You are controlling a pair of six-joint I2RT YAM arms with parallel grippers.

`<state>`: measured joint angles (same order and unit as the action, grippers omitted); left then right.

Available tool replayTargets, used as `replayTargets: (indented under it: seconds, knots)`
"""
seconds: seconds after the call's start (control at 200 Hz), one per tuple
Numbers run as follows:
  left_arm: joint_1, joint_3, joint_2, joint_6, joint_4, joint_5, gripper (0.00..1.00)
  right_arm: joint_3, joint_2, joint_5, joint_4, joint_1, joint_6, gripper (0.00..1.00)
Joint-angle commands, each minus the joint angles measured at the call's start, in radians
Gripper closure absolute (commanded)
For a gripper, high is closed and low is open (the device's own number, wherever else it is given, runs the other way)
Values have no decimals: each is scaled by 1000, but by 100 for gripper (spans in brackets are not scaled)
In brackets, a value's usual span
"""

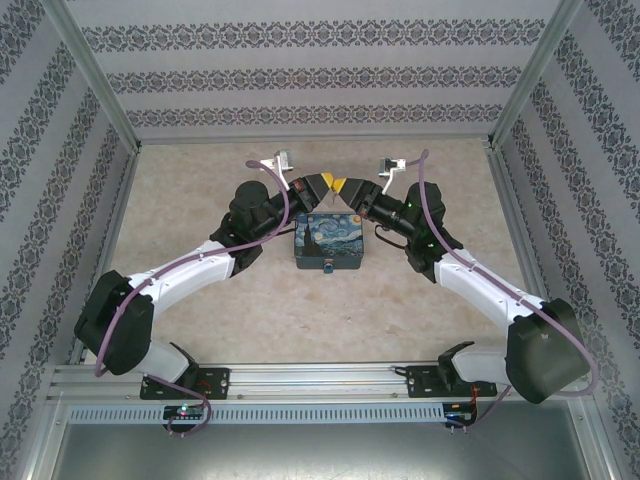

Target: Unlock a padlock with a key

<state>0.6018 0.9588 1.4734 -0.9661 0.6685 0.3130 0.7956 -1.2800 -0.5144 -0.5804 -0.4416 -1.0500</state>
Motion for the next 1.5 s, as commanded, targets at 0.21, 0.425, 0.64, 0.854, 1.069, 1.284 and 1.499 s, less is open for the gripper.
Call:
replayTargets:
  seconds: [0.21, 0.425, 0.64, 0.854, 1.069, 1.284, 1.499]
  knots:
    - [1, -8, 14, -31, 82, -1, 100, 0, -8, -13, -47, -14, -9, 66]
    - [3, -3, 22, -37, 85, -3, 100, -1, -15, -16, -53, -16, -13, 68]
    - [2, -5, 25, -41, 84, -4, 100, 0, -18, -19, -58, -17, -14, 71]
    - [3, -5, 30, -43, 88, -8, 100, 2, -24, -19, -59, -19, -18, 74]
    - [3, -8, 27, -42, 86, -15, 100, -4, -21, -16, -59, -19, -19, 76]
    - [3, -9, 21, -39, 83, -28, 100, -15, -16, -14, -58, -19, -21, 77]
    - [3, -15, 19, -46, 91, -44, 100, -26, -17, -9, -64, -20, -25, 77]
